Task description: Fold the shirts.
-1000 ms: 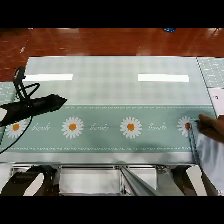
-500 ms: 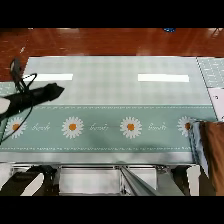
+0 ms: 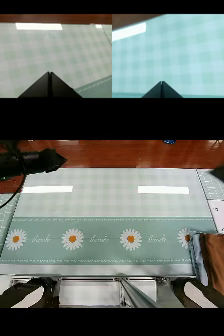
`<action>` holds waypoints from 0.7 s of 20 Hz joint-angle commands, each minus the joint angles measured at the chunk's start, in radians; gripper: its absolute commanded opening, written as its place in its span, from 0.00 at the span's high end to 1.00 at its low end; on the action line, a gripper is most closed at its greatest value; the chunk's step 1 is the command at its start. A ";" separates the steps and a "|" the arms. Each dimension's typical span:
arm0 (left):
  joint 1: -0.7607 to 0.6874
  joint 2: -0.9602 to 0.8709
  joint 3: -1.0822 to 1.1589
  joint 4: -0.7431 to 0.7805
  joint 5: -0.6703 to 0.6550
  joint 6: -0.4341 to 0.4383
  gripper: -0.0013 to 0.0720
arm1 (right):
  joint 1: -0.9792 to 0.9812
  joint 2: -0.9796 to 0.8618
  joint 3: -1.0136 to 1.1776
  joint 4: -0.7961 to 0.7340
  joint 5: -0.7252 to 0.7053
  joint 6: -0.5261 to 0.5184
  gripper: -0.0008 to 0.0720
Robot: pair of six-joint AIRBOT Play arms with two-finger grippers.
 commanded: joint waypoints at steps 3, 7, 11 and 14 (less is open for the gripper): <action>-0.069 -0.052 -0.142 0.408 -0.109 -0.246 0.96 | 0.396 -0.279 0.023 -0.528 0.092 0.261 0.96; -0.029 -0.058 -0.203 0.405 -0.115 -0.248 0.96 | 0.397 -0.311 -0.012 -0.534 0.078 0.270 0.96; -0.030 -0.063 -0.203 0.405 -0.119 -0.248 0.96 | 0.396 -0.310 -0.011 -0.540 0.087 0.267 0.96; -0.029 -0.066 -0.203 0.405 -0.119 -0.248 0.95 | 0.396 -0.310 -0.011 -0.540 0.087 0.267 0.96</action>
